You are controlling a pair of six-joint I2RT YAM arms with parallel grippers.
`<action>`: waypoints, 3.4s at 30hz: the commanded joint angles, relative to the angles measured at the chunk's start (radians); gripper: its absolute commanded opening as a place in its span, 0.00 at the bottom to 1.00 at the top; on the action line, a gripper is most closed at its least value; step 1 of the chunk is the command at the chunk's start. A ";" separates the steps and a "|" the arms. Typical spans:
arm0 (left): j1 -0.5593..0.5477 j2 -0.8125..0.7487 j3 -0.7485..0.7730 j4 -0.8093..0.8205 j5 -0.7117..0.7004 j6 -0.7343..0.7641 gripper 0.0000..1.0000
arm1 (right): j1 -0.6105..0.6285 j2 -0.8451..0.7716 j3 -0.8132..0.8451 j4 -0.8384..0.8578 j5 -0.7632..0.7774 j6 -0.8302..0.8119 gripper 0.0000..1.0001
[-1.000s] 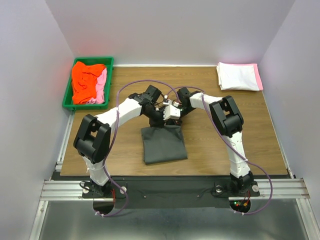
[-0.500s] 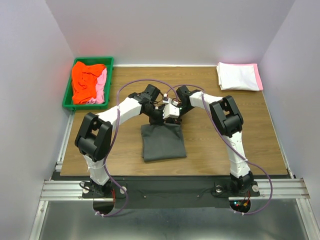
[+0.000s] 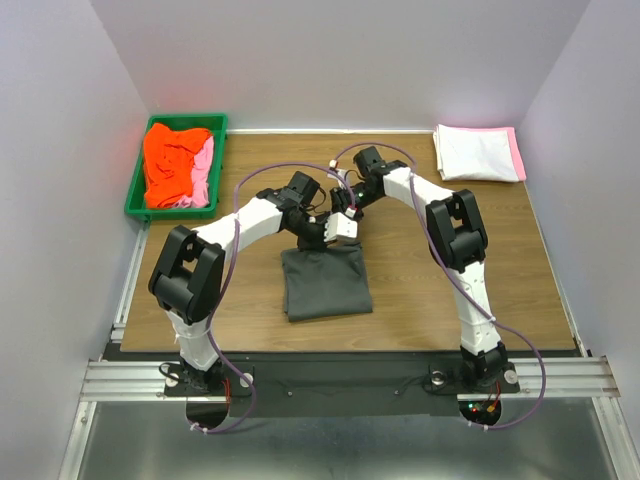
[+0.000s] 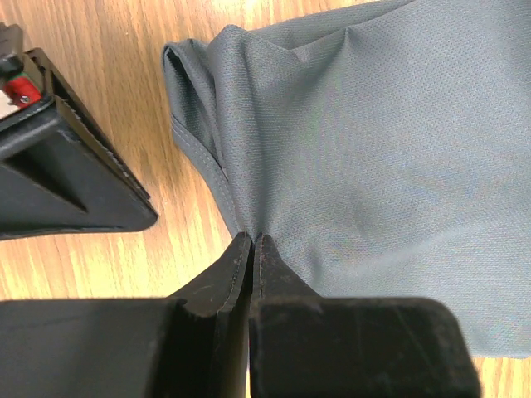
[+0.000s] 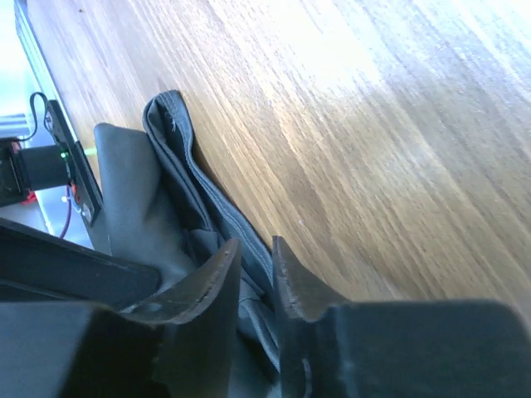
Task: Fold and stack the t-shirts
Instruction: Fold the tshirt
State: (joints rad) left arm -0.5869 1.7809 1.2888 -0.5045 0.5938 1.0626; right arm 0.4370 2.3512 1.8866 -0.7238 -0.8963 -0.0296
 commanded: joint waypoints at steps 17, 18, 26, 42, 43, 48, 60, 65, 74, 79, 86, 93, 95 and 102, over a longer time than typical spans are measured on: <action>0.019 -0.080 0.021 0.084 -0.051 0.010 0.00 | 0.009 0.056 -0.141 0.023 -0.053 -0.035 0.01; 0.024 -0.069 0.026 0.092 -0.055 0.011 0.00 | 0.009 0.051 -0.149 0.023 -0.053 -0.036 0.01; 0.030 -0.023 0.027 0.144 -0.065 0.011 0.00 | 0.009 0.049 -0.141 0.021 -0.044 -0.039 0.01; 0.044 -0.052 0.049 0.170 -0.066 -0.010 0.45 | -0.083 -0.003 0.107 0.018 0.290 -0.070 0.45; 0.053 -0.057 0.064 0.161 -0.065 -0.019 0.45 | -0.086 -0.012 0.109 0.018 0.301 -0.072 0.46; 0.168 -0.072 0.182 0.063 0.020 -0.186 0.45 | -0.141 -0.107 0.057 0.014 0.303 -0.079 0.45; 0.274 -0.137 -0.113 0.098 0.414 -0.711 0.41 | -0.081 -0.360 -0.325 0.015 -0.163 0.006 0.38; 0.331 -0.011 -0.148 0.156 0.423 -0.770 0.41 | -0.073 -0.250 -0.304 0.078 -0.071 0.077 0.37; 0.407 0.297 0.032 0.138 0.336 -0.751 0.36 | -0.165 -0.014 -0.175 0.092 0.105 0.120 0.31; 0.420 0.376 0.202 0.115 0.305 -0.750 0.33 | -0.187 0.000 -0.075 0.090 0.138 0.105 0.30; 0.417 0.220 0.213 0.046 0.445 -0.716 0.33 | -0.211 -0.133 -0.040 0.090 0.005 0.066 0.36; 0.314 0.043 -0.015 0.316 0.552 -1.016 0.33 | -0.117 -0.260 -0.292 0.248 -0.125 0.331 0.35; 0.261 0.013 -0.071 0.362 0.560 -1.084 0.33 | -0.089 -0.262 -0.316 0.310 -0.113 0.379 0.34; 0.194 -0.043 -0.242 0.555 0.499 -1.219 0.33 | -0.024 -0.181 -0.250 0.334 -0.062 0.519 0.30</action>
State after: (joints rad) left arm -0.3954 1.7756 1.1088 -0.1020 1.1015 -0.0292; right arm 0.4110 2.1384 1.5951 -0.4637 -0.9676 0.3752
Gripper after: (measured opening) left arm 0.327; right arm 0.314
